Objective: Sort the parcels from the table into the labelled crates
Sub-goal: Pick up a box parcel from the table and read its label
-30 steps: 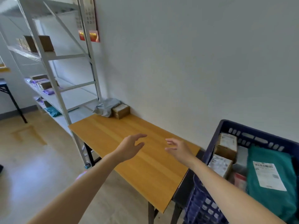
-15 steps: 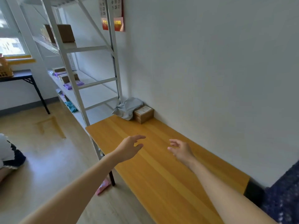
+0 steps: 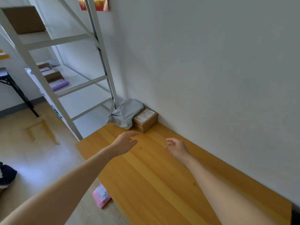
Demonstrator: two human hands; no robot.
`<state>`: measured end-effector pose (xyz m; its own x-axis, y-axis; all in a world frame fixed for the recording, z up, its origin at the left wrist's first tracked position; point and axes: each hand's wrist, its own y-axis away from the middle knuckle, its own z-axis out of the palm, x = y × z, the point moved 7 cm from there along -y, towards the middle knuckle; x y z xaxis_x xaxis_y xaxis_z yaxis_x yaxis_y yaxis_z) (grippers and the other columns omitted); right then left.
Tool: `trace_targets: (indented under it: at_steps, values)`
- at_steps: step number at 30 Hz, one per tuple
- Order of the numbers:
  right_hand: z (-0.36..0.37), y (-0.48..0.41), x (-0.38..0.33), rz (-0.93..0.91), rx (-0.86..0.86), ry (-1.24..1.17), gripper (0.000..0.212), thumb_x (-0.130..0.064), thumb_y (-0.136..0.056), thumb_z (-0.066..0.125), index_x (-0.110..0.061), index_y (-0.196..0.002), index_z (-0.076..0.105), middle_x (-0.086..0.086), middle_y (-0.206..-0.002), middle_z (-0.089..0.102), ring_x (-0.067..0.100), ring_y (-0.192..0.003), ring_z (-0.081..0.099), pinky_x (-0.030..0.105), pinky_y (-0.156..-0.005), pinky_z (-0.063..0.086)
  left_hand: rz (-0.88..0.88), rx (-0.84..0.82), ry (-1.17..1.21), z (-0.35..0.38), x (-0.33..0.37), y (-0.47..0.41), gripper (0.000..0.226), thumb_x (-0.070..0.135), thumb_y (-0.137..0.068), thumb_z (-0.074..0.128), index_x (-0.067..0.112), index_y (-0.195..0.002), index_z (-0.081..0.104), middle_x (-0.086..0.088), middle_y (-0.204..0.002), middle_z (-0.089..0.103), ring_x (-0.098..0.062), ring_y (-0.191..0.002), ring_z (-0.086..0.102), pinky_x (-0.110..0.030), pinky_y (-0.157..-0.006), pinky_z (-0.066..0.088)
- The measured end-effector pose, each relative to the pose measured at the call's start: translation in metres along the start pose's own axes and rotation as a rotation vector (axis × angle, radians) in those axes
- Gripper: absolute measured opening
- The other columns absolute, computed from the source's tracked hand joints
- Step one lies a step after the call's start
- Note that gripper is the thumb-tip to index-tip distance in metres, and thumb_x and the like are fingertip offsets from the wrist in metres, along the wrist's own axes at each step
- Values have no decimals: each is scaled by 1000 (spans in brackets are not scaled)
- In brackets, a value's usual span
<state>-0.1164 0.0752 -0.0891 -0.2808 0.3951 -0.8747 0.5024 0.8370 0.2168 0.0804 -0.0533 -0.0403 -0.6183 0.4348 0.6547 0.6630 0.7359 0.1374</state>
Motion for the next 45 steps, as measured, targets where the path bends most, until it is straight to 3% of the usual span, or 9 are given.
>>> trace_targets:
  at_steps: [4,8,13,15,18,21,25,34,45]
  values:
    - [22,-44,6,62,-7,-35,42,-19,-89,67,-13,-129,56,9,-124,57,18,-107,56,30,-84,48,24,-48,36,-4,-15,-60,37,21,-97,54,29,-133,52,15,-128,48,-11,-117,52,-25,-89,44]
    - [46,-88,9,152,26,-66,44,-21,-89,67,-14,-131,55,6,-123,56,19,-96,55,22,-67,43,13,-114,53,-3,-40,-122,25,21,-96,55,33,-118,55,13,-110,51,6,-77,49,-6,-62,41]
    - [69,-148,-2,215,85,-76,42,-16,-89,66,-11,-130,55,11,-126,56,15,-99,53,22,-68,42,-1,-155,83,-9,-62,-193,40,16,-97,49,21,-137,47,6,-102,57,-10,-81,53,-35,-72,52]
    - [77,-172,-6,252,88,-115,42,-13,-90,66,-9,-130,54,14,-128,56,17,-100,53,22,-70,44,20,-143,90,-11,-66,-219,40,15,-97,47,23,-136,48,5,-96,61,-15,-71,55,-32,-62,51]
    - [84,-202,-4,321,103,-143,44,-15,-91,64,-12,-133,52,10,-130,54,17,-105,52,32,-89,48,58,-157,73,-6,-69,-252,41,14,-98,47,24,-138,46,-5,-137,51,-24,-105,59,-22,-73,44]
    - [88,-225,4,386,142,-145,45,-18,-91,65,-16,-134,51,7,-130,55,16,-105,53,40,-100,47,66,-205,59,3,-76,-277,45,12,-97,48,21,-141,42,-4,-146,43,-23,-128,46,-21,-89,35]
    - [100,-252,9,446,203,-213,54,-19,-89,67,-16,-138,46,7,-135,53,19,-116,54,42,-103,46,17,-261,41,16,-89,-301,47,13,-97,47,22,-142,39,-5,-144,45,-28,-116,55,-21,-75,45]
    - [120,-297,24,550,322,-333,69,-14,-84,73,-12,-143,39,4,-140,51,23,-124,52,44,-100,47,-94,-223,-14,40,-108,-328,62,-5,-83,47,13,-142,37,-8,-150,29,-27,-139,25,-46,-112,32]
    - [130,-293,37,624,284,-533,99,5,-73,77,-22,-152,22,3,-145,45,25,-124,52,36,-82,51,-154,-201,41,41,-112,-341,63,-6,-78,49,13,-137,38,-10,-135,49,-29,-125,45,-45,-101,43]
